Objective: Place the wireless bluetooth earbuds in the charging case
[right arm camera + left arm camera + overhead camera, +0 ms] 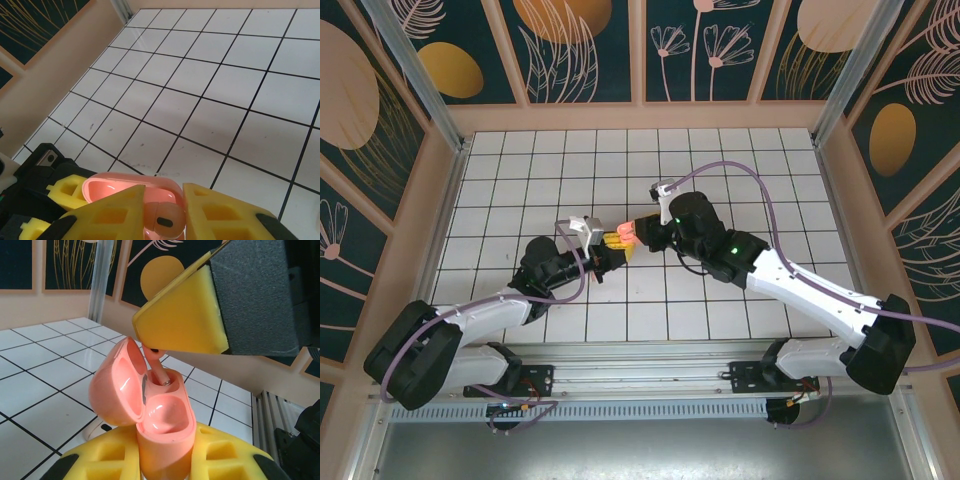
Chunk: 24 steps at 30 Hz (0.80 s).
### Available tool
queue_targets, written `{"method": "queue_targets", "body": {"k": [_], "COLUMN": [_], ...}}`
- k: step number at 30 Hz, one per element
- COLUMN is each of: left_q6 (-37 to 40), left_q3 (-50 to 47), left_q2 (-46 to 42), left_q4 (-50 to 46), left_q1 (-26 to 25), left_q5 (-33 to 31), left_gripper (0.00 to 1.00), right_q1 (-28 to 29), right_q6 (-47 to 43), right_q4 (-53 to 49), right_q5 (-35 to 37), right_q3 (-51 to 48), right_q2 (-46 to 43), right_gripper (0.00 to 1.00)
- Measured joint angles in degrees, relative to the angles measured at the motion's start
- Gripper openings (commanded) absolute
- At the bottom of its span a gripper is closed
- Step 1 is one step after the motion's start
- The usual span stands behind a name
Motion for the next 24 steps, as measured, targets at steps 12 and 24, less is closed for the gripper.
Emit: {"method": "queue_targets", "body": {"k": [12,24], "left_q6": [0.02,0.33], "left_q3": [0.0,0.0], "left_q2": [-1.05,-2.25], "left_q4": [-1.29,-2.58], "left_q1": [0.0,0.0], "left_q5": [0.0,-0.04], "left_gripper": [0.12,0.12], "right_q1": [0.79,0.9], "right_q6": [-3.13,-6.84], "right_q4": [-0.02,-1.46], "right_q5": [-0.13,-4.13], "right_q3": [0.0,0.0], "right_q2": [0.0,0.0], "right_gripper": [0.24,0.24]}}
